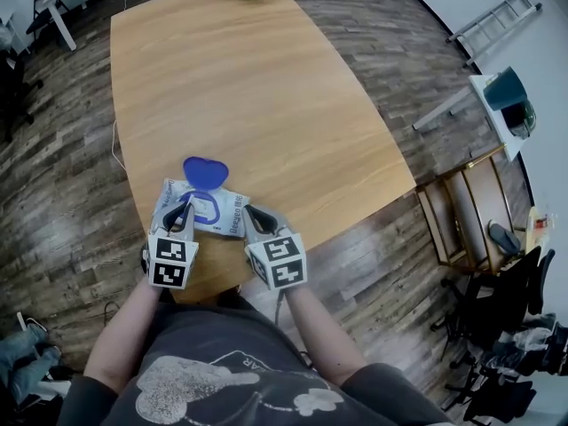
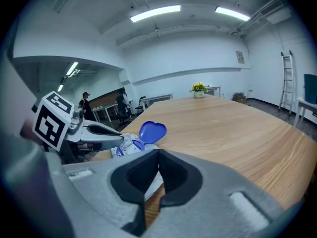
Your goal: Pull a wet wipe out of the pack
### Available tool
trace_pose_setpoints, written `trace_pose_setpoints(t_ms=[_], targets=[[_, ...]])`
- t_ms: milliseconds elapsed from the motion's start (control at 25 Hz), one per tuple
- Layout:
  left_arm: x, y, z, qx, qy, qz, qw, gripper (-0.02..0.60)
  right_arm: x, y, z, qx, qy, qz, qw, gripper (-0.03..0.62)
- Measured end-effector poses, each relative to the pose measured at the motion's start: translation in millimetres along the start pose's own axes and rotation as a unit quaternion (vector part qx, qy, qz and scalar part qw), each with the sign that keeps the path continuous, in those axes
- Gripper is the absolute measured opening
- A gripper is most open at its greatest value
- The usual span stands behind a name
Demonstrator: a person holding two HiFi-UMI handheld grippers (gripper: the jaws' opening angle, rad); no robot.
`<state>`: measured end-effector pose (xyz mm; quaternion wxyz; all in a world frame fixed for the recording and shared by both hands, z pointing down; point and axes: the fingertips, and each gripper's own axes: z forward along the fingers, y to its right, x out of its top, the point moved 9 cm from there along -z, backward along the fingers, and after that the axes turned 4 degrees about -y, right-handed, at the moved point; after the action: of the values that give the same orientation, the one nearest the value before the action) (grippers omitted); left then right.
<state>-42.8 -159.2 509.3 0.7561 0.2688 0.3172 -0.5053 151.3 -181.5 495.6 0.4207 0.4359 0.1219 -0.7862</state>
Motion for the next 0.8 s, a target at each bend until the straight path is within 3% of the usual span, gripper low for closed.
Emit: trace_pose_setpoints(t_ms=[360, 600, 800], targets=[[-12.9, -30.7, 0.3, 0.021, -0.015, -0.027, 0.9993, 0.028, 9.5, -40.1, 19.5, 0.053, -0.032, -0.062, 0.996, -0.008], [-22.4, -35.7, 9.5, -0.002, -0.025, -0.018, 0.9995, 0.029, 18.2, -69.1, 47.8, 0.063, -0.073, -0.1, 0.99, 0.046], [-27.0, -37.6, 12.2, -0.035, -0.023, -0.018, 0.999, 0.032, 22.8, -81.0, 70.8, 0.042, -0.111, -0.116, 0.986, 0.072]])
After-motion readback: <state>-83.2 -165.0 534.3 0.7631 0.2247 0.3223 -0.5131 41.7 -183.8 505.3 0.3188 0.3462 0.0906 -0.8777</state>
